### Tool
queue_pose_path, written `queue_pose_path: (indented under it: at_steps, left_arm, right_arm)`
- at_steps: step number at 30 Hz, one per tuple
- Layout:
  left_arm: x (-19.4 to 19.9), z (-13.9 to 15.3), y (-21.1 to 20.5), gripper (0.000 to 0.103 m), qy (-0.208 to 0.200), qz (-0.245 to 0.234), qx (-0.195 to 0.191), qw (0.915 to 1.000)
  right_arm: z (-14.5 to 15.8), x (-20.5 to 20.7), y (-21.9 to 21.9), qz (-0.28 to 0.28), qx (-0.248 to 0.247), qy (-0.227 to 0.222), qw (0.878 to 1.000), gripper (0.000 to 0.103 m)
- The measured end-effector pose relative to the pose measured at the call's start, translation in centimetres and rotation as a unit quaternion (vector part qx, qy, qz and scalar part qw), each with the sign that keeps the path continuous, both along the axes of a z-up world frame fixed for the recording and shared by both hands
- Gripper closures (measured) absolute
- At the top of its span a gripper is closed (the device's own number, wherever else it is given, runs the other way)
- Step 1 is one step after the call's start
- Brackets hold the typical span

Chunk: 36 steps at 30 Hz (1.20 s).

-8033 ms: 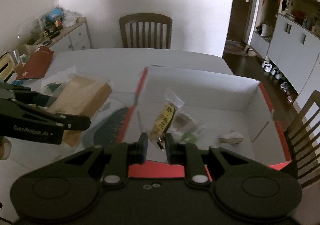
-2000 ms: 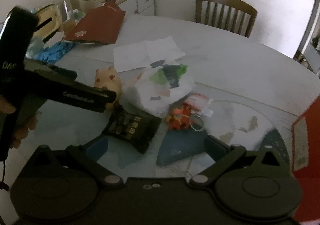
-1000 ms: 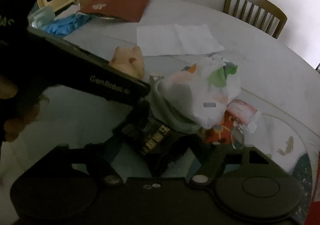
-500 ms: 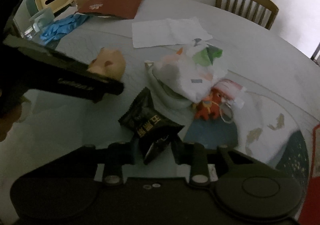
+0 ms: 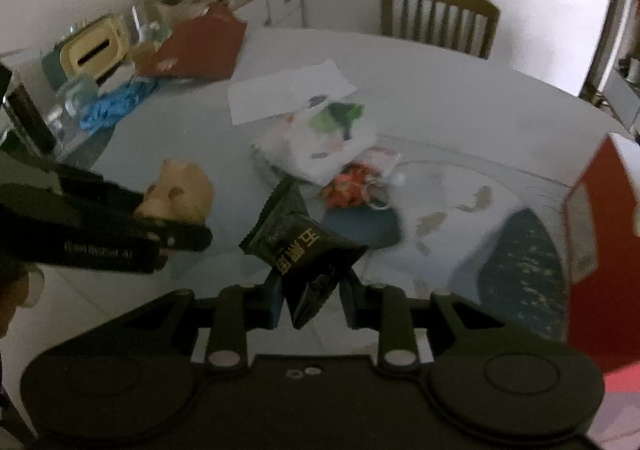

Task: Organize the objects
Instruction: 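Carry the plush toy and black snack packet over the red shoebox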

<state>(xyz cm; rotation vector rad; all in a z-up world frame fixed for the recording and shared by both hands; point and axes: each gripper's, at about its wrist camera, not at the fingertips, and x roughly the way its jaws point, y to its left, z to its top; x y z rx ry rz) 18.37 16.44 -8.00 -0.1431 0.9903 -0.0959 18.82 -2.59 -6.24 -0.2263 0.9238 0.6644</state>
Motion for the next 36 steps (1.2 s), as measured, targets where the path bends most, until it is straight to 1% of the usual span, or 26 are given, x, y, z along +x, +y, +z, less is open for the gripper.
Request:
queue_pose_path:
  at_steps: [5, 15, 27, 36]
  left_arm:
    - [-0.5, 1.8, -2.9, 0.056, -0.012, -0.023, -0.006, 0.9996]
    - [0.5, 4.7, -9.8, 0.056, -0.033, -0.070, -0.012, 0.9970]
    - [3.2, 6.4, -18.5, 0.056, -0.051, -0.111, -0.014, 0.9924]
    - [5.4, 7.1, -23.9, 0.056, -0.059, -0.131, -0.013, 0.9895]
  right_arm:
    - [2.1, -0.6, -3.5, -0.026, 0.025, -0.009, 0.999, 0.075]
    - [4.9, -0.3, -10.5, -0.076, 0.048, -0.029, 0.996, 0.075]
    - [5.9, 1.8, -18.4, -0.118, 0.059, -0.040, 0.990, 0.075]
    - [6.1, 3.8, -23.5, -0.139, 0.065, -0.047, 0.987, 0.075]
